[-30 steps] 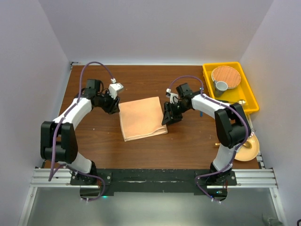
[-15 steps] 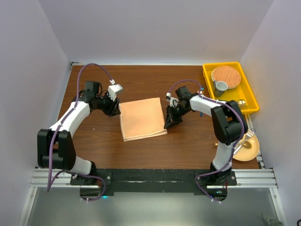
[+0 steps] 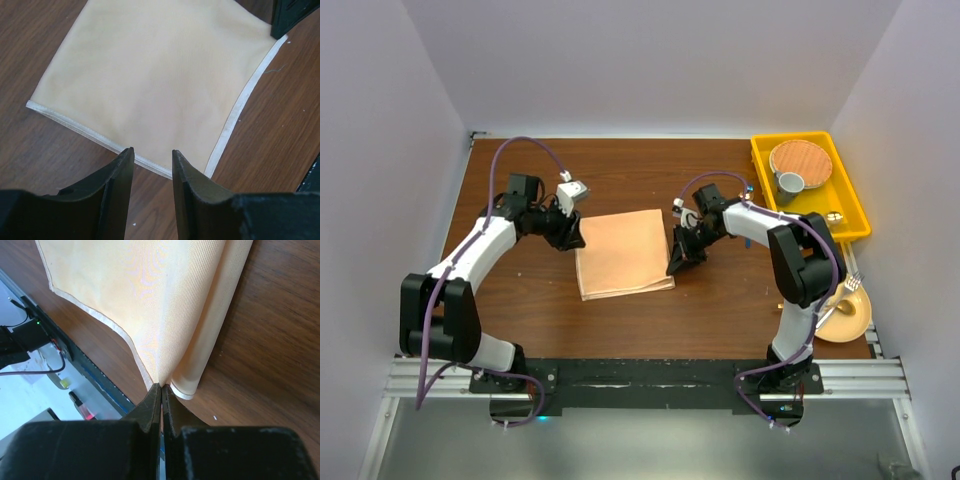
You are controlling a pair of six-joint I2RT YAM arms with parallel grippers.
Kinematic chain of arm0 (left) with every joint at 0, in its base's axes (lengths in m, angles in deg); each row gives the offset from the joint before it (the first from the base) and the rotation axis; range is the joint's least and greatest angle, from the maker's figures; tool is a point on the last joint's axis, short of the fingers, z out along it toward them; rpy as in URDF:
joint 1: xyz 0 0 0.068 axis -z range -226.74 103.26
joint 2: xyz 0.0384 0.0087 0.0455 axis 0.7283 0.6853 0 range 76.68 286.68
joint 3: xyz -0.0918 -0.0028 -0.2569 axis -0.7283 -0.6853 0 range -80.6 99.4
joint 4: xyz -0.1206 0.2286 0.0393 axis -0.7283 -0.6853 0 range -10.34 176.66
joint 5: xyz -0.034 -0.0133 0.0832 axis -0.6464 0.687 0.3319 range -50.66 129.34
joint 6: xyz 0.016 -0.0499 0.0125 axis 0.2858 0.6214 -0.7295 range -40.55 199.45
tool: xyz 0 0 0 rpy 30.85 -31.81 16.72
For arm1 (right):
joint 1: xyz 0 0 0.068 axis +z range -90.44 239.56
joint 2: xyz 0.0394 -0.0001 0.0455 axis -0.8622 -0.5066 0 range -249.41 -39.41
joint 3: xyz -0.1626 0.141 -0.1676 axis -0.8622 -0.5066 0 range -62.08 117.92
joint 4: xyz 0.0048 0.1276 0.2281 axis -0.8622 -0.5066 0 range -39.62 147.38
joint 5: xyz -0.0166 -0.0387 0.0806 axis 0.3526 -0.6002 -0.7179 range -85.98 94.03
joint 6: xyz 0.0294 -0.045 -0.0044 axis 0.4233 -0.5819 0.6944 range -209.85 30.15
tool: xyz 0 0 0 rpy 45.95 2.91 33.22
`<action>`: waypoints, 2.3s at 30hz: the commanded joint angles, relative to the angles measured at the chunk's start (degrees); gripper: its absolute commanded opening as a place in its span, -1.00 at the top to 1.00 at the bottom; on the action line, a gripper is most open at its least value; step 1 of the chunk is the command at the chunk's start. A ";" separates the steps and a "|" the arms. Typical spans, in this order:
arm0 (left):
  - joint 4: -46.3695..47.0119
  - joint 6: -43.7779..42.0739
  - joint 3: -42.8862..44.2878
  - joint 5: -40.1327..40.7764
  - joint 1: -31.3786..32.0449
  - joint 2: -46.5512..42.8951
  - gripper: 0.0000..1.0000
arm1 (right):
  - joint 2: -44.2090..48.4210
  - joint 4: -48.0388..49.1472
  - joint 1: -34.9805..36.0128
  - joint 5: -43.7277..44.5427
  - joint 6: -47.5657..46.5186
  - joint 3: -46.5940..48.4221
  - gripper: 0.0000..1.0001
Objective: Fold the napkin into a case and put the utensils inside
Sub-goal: Smooth out the square-folded napkin at the center of the board.
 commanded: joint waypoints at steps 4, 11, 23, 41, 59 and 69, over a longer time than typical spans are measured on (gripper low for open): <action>5.11 8.72 0.23 -7.71 2.16 -0.74 0.17 | -3.93 -1.05 0.05 2.96 -3.10 -1.33 1.00; 18.20 26.48 -2.32 -15.18 2.60 3.92 0.04 | -7.54 0.10 0.05 5.60 -3.89 -0.01 1.00; 53.45 61.46 -2.32 -17.66 4.18 17.17 -0.42 | -6.93 1.41 0.22 6.65 -4.07 -0.89 0.96; 57.69 68.16 -0.65 -12.91 2.25 35.12 -0.06 | -7.02 1.33 0.66 5.26 -4.51 -0.36 0.89; 46.35 58.67 1.19 -12.38 1.99 37.32 0.02 | 6.17 6.12 -1.18 -3.98 -4.37 16.52 -0.59; 43.62 54.80 1.02 -12.21 1.99 37.14 0.02 | -10.17 46.30 -0.57 -8.81 36.30 18.88 -0.96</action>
